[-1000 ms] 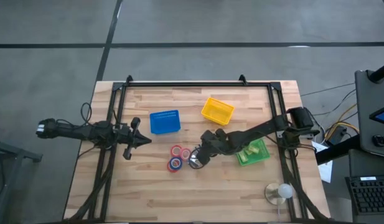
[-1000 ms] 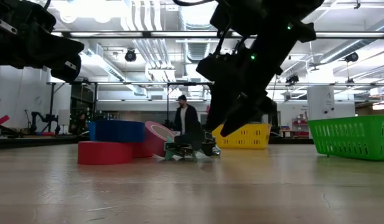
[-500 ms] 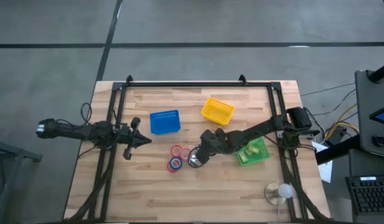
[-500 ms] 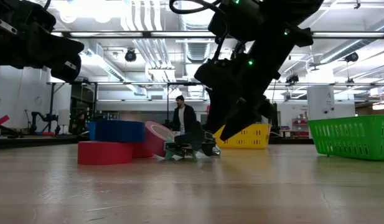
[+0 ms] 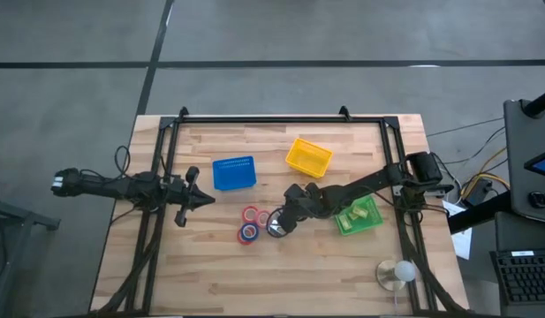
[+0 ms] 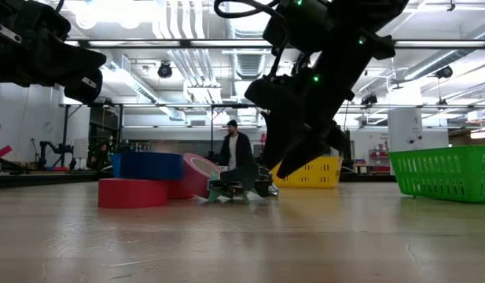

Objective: Pick and place Stapler, Stapler remover, tape
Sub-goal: Put the top blue staple remover into the yellow bin

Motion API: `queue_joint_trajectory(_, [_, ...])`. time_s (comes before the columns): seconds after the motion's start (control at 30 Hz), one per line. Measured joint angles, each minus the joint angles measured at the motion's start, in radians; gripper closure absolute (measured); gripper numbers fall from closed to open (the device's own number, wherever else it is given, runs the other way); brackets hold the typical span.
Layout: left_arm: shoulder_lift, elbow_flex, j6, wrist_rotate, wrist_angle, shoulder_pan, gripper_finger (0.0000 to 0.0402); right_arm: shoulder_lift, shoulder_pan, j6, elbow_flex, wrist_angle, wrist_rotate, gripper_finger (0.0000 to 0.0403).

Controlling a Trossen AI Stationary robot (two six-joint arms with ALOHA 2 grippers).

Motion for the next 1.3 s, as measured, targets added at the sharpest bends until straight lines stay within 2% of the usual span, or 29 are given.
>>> queue_joint_trajectory(0.77, [0.000, 0.000, 0.000, 0.000, 0.000, 0.000, 0.0385, 0.000, 0.015, 0.018, -0.022, 0.032, 0.005, 0.0266])
queue_joint_trajectory(1.07, [0.000, 0.000, 0.000, 0.000, 0.000, 0.000, 0.0385, 0.002, 0.016, 0.018, -0.073, 0.130, 0.003, 0.0281])
queue_joint_trajectory(1.3, [0.000, 0.000, 0.000, 0.000, 0.000, 0.000, 0.0385, 0.002, 0.017, -0.008, -0.074, 0.133, 0.003, 0.0311])
